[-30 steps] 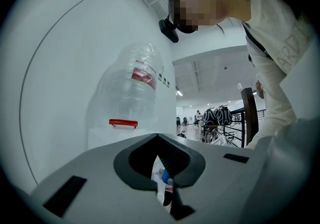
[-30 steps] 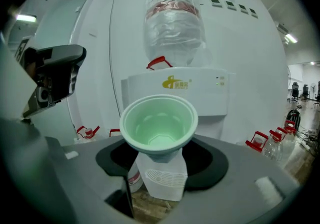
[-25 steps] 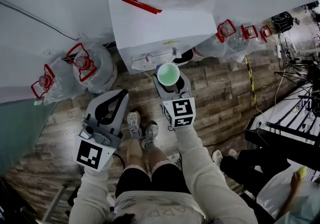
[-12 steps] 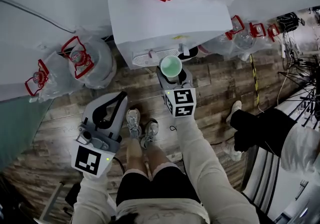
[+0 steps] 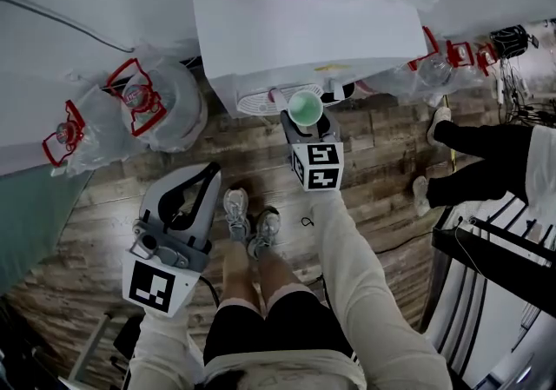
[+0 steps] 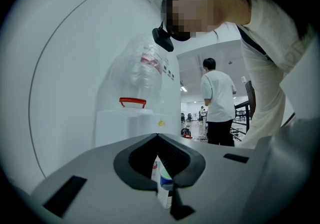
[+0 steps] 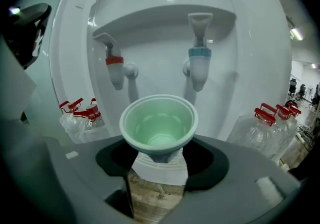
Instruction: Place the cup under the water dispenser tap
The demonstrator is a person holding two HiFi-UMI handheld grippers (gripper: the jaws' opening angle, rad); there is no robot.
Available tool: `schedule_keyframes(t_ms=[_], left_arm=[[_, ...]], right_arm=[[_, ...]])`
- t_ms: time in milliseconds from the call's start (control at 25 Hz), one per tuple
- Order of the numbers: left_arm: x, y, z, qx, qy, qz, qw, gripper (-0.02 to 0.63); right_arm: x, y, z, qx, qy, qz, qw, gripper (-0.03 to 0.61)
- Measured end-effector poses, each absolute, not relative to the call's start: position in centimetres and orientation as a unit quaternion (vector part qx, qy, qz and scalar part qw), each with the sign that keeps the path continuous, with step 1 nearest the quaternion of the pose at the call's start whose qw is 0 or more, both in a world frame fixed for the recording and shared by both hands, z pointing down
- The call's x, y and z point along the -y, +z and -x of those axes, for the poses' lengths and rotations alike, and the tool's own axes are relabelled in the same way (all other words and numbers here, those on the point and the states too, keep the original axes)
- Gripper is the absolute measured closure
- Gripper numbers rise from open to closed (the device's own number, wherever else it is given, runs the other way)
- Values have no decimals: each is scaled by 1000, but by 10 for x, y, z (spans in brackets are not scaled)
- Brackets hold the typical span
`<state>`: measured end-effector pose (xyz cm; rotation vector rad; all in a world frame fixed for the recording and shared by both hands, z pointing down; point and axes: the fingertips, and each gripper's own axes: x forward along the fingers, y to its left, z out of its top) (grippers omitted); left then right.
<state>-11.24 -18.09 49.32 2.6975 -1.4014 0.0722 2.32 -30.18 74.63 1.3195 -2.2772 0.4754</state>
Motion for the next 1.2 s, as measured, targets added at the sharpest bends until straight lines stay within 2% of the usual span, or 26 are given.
schedule_keyframes(t_ms=[520,1200], left_arm=[[180,514,133,467,34,-881,61,609],[188,525,143,461,43,-884,60,609]], right_arm=[[318,801,-28,800,217,-497,256,296],[336,826,-34,778,226,-525,260,296]])
